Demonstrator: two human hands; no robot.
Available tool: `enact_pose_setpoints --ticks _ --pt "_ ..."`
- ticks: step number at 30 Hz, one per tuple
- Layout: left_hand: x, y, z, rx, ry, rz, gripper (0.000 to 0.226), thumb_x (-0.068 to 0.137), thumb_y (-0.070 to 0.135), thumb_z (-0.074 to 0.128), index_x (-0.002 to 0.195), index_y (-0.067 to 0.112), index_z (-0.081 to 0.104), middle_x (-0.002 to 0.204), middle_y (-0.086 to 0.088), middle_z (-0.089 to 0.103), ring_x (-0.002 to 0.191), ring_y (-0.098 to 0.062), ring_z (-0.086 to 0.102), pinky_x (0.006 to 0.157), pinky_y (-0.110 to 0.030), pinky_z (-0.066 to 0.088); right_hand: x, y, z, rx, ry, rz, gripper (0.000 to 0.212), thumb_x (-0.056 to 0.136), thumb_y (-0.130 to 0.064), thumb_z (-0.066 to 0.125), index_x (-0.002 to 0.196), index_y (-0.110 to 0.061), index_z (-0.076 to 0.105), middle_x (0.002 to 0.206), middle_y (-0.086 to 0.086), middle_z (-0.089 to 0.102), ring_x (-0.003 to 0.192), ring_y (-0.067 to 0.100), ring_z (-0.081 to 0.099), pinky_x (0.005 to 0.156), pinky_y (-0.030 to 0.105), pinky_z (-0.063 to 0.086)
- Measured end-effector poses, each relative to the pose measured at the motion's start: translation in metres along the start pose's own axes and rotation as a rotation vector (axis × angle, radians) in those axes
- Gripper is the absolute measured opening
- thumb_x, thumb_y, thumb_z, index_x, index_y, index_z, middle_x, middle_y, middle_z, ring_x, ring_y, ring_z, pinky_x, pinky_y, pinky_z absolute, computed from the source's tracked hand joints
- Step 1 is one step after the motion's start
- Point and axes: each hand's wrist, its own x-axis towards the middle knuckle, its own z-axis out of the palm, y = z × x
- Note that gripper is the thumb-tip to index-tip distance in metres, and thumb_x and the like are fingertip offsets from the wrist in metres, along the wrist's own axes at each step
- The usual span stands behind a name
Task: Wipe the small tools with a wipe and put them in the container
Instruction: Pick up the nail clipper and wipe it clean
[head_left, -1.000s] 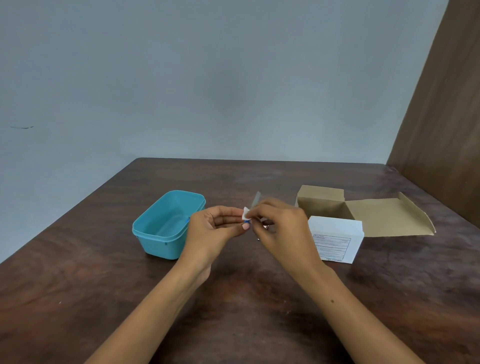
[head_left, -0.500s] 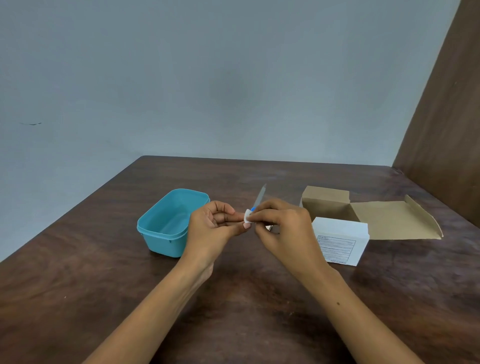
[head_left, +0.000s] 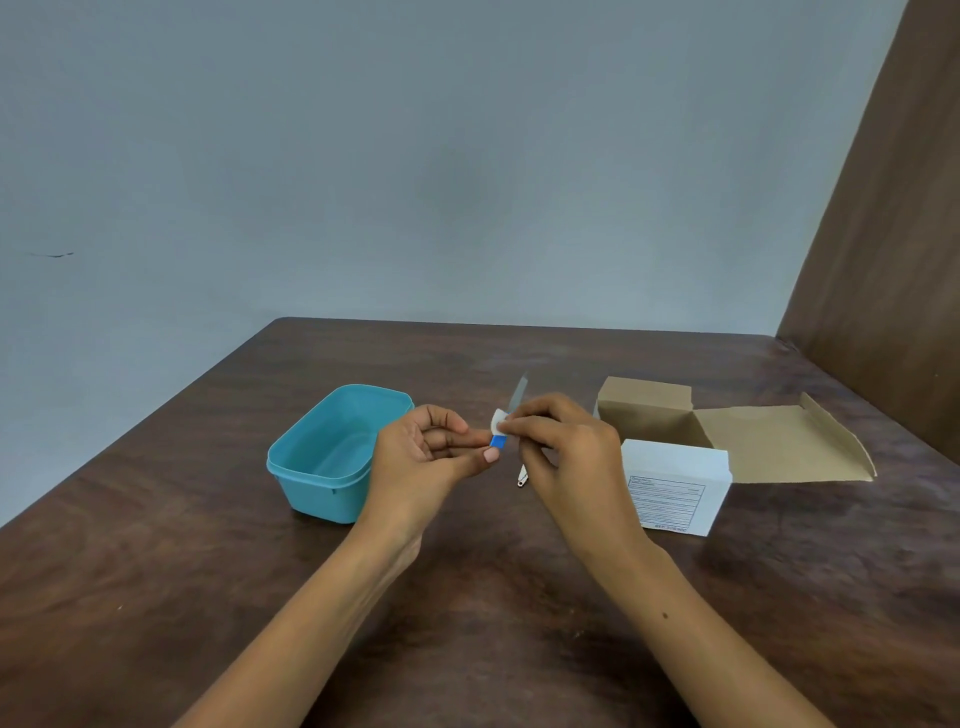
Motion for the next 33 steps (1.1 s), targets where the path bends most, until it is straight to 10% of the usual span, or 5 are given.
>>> enact_pose_setpoints --ticks 10,33 --pt "0.0 0.003 -0.003 -0.111 0.023 -0.102 0.032 0.066 -0.011 0.074 0.091 0.004 0.062 0.074 -0.006 0.076 0.074 -0.014 0.073 0.067 -0.019 0.058 -0.002 -0.002 0.004 0.043 -0.07 -0.019 0.023 0.077 0.002 0.063 0.09 -0.012 0.075 0.089 0.001 0.069 0.074 0.01 0.062 0.067 0.007 0.043" --pt "-0.003 0.011 -0.001 -0.216 -0.078 -0.36 0.023 0.075 0.002 0.069 0.098 0.002 0.071 0.09 -0.012 0.076 0.078 -0.016 0.073 0.061 -0.02 0.057 0.005 -0.005 -0.02 0.045 -0.259 -0.175 0.008 0.069 -0.011 0.075 0.075 -0.015 0.073 0.078 -0.003 0.069 0.067 0.008 0.062 0.061 0.03 0.055"
